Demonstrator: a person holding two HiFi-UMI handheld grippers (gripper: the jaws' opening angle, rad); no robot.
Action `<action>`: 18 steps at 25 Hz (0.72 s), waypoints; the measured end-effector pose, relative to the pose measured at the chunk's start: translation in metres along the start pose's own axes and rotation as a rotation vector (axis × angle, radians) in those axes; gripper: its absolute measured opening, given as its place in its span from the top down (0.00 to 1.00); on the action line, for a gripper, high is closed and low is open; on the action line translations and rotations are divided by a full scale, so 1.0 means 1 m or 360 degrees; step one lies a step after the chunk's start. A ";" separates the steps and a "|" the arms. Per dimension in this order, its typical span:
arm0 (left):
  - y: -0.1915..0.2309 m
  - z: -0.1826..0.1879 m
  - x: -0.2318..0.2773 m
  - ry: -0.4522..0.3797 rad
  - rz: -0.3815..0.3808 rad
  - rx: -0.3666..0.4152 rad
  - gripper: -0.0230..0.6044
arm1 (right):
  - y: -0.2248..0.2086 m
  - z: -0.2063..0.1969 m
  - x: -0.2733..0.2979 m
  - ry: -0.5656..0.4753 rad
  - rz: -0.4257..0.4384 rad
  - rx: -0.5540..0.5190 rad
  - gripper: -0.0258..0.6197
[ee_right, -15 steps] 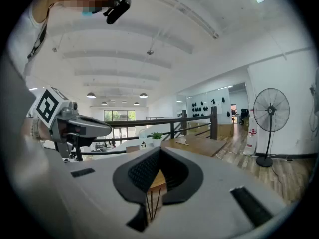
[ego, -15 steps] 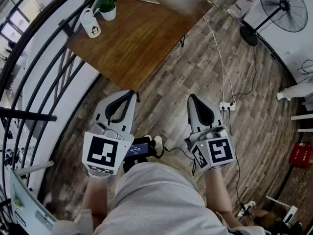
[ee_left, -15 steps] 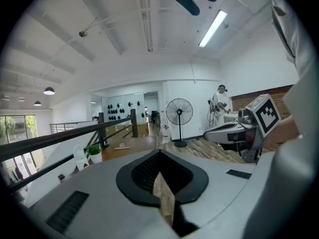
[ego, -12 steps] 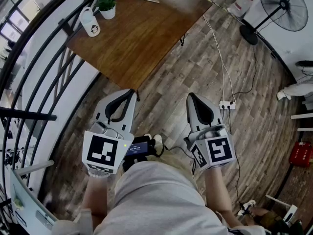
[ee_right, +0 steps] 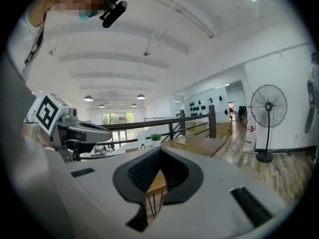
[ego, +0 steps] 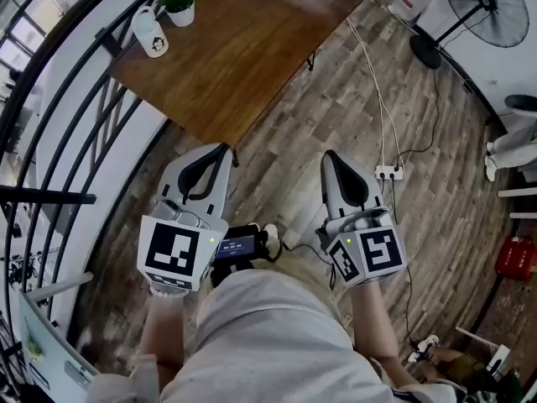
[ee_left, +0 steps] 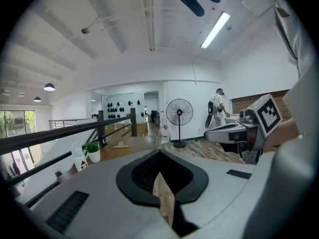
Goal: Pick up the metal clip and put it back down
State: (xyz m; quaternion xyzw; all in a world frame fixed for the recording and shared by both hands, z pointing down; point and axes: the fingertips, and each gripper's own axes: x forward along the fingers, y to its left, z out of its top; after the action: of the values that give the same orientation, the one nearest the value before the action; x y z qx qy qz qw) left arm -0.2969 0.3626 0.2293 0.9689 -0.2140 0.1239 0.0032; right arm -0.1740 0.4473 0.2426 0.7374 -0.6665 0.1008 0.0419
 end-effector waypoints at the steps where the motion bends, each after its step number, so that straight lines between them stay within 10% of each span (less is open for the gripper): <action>1: 0.000 0.001 0.000 -0.0006 -0.0010 -0.0016 0.96 | -0.001 0.000 0.000 -0.0004 -0.0002 0.0034 0.96; 18: 0.007 -0.006 0.010 -0.0001 0.0028 -0.0093 0.81 | -0.001 -0.003 0.005 0.0024 -0.0008 -0.0007 0.79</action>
State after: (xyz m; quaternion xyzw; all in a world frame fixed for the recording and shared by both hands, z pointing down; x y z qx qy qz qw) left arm -0.2928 0.3529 0.2373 0.9665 -0.2260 0.1175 0.0303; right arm -0.1731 0.4430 0.2470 0.7383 -0.6645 0.1048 0.0490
